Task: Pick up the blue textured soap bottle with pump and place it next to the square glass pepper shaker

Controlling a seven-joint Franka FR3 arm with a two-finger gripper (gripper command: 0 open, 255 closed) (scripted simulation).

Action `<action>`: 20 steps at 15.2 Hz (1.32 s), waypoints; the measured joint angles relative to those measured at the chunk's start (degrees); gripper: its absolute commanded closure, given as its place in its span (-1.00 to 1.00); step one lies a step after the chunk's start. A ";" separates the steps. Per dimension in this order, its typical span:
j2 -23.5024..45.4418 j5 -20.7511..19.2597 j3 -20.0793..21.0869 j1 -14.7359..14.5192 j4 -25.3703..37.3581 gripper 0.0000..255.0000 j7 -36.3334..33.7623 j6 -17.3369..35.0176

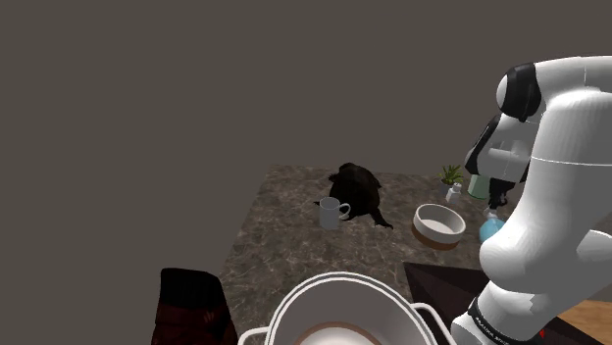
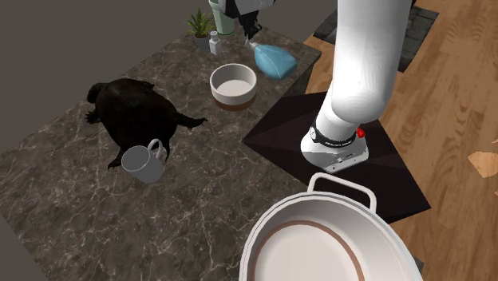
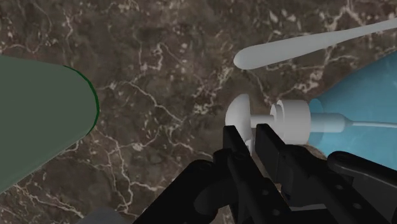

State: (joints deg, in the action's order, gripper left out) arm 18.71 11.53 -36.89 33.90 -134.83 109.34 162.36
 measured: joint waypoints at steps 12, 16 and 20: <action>-0.81 -0.89 -1.03 -0.97 -0.32 -1.00 -0.72 -0.62; -7.27 -9.20 -8.06 -7.34 -1.74 -1.00 -6.67 -4.81; -8.21 -10.65 -8.89 -8.16 -2.00 -1.00 -7.75 -5.39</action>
State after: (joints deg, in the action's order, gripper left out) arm 10.50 0.87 -45.77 25.74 -136.83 101.60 156.97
